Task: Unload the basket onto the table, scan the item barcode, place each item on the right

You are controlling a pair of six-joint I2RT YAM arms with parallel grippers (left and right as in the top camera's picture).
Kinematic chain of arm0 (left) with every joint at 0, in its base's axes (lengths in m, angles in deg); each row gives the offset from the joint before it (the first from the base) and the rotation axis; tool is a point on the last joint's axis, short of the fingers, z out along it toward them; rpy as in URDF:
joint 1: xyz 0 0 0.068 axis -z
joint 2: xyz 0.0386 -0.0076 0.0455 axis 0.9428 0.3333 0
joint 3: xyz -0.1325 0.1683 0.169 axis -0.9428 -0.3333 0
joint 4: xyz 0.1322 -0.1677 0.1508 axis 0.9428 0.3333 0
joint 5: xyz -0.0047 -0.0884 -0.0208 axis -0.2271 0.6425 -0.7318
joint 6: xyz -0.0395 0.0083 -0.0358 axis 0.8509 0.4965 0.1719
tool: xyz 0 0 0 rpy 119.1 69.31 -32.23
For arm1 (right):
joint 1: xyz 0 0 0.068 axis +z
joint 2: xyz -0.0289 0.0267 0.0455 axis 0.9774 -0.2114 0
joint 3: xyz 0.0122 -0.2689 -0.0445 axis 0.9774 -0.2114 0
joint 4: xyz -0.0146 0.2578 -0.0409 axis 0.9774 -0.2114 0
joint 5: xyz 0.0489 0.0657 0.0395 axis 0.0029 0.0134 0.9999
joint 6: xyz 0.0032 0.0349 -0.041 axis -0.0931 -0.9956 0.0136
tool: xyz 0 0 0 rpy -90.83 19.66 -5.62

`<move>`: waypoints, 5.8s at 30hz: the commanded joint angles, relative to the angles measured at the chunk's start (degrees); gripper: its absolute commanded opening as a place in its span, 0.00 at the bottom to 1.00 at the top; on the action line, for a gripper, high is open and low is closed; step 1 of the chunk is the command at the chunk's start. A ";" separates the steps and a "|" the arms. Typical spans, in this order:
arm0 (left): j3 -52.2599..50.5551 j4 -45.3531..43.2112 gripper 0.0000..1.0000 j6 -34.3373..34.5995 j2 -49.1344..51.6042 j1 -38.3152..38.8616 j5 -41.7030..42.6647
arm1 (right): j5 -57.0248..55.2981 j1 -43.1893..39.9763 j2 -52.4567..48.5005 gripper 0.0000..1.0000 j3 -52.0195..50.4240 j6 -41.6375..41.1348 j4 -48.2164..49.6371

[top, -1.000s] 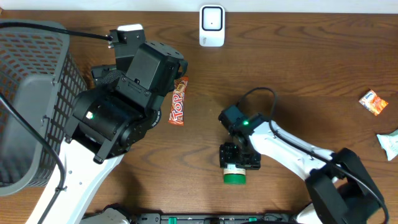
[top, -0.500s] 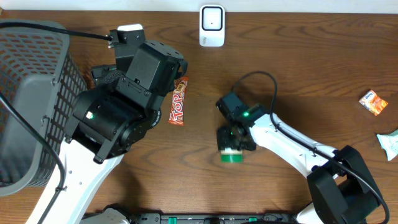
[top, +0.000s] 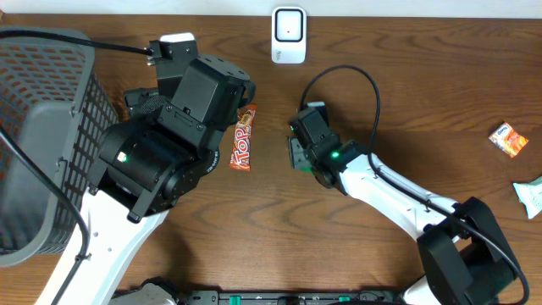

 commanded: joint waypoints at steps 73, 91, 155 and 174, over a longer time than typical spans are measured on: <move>0.46 0.07 0.98 -0.31 -0.04 -0.17 -0.87 | 16.22 -6.82 -4.09 0.50 18.99 4.96 -40.15; 0.46 0.07 0.98 -0.33 -0.04 -0.17 -0.87 | 23.12 -10.80 -4.13 0.53 21.97 7.30 -63.98; 0.46 0.07 0.98 -0.31 -0.04 -0.17 -0.87 | 17.09 -0.33 -14.64 0.99 13.40 -13.92 -43.47; 0.46 0.07 0.98 -0.31 -0.04 -0.17 -0.87 | 25.20 -3.52 -14.64 0.32 10.38 -8.11 -37.90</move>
